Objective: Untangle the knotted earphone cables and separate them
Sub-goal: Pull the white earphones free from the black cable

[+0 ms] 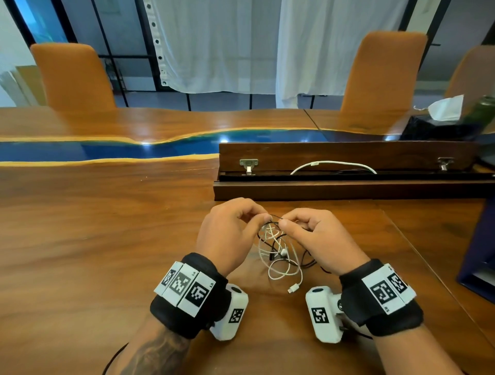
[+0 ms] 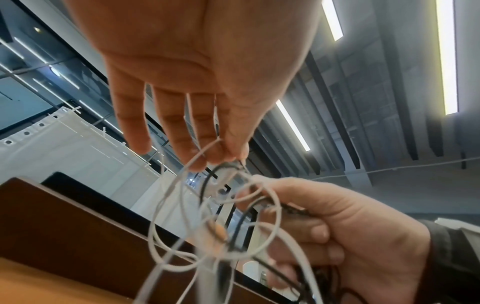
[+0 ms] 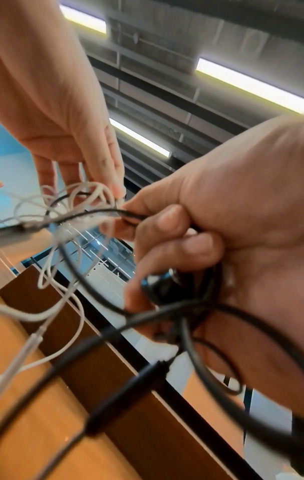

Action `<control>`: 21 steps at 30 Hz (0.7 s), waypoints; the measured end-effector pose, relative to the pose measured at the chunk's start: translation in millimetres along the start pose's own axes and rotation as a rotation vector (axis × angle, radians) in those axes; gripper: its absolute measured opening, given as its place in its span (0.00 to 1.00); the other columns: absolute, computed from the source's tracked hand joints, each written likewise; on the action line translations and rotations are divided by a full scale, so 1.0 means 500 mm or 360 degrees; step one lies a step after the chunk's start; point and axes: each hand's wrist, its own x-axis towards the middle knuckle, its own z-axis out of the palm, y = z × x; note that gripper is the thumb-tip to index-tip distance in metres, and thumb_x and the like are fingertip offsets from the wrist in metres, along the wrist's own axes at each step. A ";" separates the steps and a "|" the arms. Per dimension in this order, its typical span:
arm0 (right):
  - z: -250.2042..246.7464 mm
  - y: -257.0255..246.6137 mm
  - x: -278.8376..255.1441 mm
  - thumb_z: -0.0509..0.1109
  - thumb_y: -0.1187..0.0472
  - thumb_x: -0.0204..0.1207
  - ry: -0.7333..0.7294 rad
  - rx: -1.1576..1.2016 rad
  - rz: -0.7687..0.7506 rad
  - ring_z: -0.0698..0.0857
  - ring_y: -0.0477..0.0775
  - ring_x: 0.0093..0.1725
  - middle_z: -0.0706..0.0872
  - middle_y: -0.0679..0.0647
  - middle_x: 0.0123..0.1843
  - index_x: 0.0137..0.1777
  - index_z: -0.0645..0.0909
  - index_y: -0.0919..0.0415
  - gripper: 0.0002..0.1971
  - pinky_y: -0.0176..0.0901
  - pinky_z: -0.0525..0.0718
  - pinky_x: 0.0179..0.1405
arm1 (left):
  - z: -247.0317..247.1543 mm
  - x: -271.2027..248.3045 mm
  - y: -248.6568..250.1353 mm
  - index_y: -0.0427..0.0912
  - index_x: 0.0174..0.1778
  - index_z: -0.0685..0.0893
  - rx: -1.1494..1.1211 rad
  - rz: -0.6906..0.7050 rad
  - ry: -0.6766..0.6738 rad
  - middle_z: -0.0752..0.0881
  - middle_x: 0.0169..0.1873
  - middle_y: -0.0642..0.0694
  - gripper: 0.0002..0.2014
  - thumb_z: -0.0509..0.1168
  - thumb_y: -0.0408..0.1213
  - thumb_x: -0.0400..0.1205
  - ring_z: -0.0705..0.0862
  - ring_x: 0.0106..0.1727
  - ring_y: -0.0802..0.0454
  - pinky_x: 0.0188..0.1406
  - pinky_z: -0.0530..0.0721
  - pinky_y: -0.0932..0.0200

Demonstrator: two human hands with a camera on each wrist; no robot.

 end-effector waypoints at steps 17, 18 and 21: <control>-0.026 0.028 0.001 0.74 0.53 0.81 -0.0114 -0.0246 0.0317 0.84 0.37 0.38 0.89 0.40 0.37 0.43 0.89 0.51 0.06 0.38 0.83 0.43 | -0.105 0.033 -0.034 0.45 0.48 0.79 -0.1030 -0.0555 0.0621 0.79 0.29 0.52 0.06 0.59 0.35 0.90 0.77 0.26 0.57 0.35 0.84 0.53; -0.031 0.020 -0.001 0.73 0.53 0.82 -0.0111 -0.0190 0.0273 0.84 0.35 0.35 0.88 0.39 0.35 0.44 0.89 0.52 0.07 0.32 0.80 0.39 | -0.105 0.033 -0.044 0.43 0.46 0.81 -0.0808 -0.0578 0.0533 0.80 0.32 0.52 0.06 0.62 0.34 0.88 0.78 0.28 0.58 0.38 0.83 0.53; -0.042 -0.006 -0.004 0.72 0.55 0.83 -0.0073 0.0066 0.0154 0.78 0.41 0.29 0.82 0.45 0.30 0.45 0.90 0.55 0.08 0.31 0.76 0.31 | -0.087 0.028 -0.054 0.43 0.43 0.86 -0.0316 -0.0577 0.0113 0.86 0.38 0.49 0.07 0.65 0.34 0.85 0.82 0.38 0.59 0.44 0.81 0.58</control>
